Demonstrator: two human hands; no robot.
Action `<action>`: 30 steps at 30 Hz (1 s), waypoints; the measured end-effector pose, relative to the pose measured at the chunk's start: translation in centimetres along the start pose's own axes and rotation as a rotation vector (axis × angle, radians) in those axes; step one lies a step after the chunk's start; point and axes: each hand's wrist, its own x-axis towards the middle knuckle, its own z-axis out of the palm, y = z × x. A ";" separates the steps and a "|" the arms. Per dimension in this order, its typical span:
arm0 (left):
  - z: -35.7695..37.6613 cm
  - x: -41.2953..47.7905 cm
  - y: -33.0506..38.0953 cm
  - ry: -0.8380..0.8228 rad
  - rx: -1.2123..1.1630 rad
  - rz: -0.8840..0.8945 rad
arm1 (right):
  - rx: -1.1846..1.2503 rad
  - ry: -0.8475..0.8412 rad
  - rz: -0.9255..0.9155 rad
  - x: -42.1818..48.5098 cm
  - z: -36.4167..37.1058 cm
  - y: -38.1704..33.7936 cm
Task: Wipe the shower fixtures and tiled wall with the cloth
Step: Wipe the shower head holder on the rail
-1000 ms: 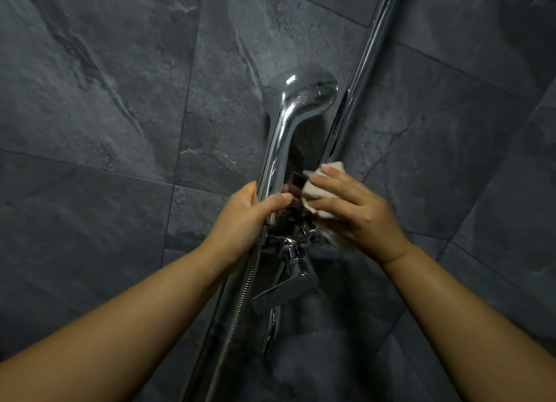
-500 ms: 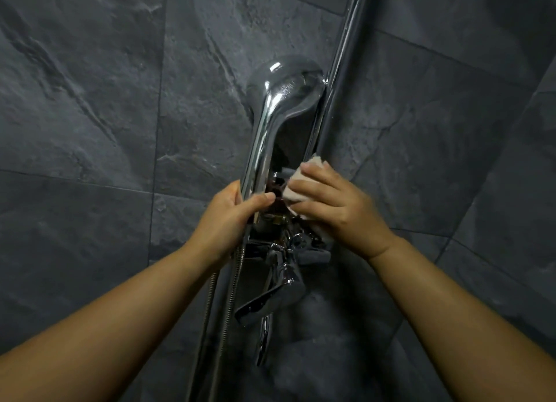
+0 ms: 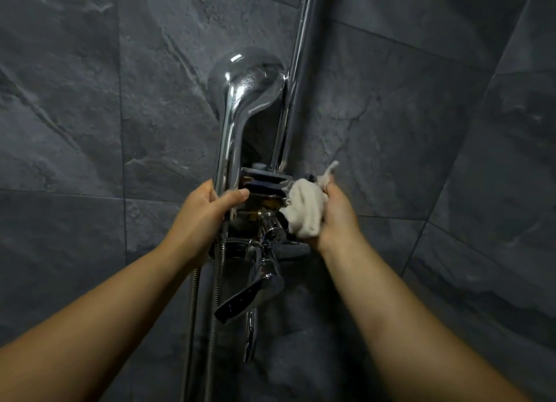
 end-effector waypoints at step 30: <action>-0.5 -0.4 0.3 -0.051 -0.021 -0.008 | -1.521 -0.160 -1.481 -1.0 -0.7 0.2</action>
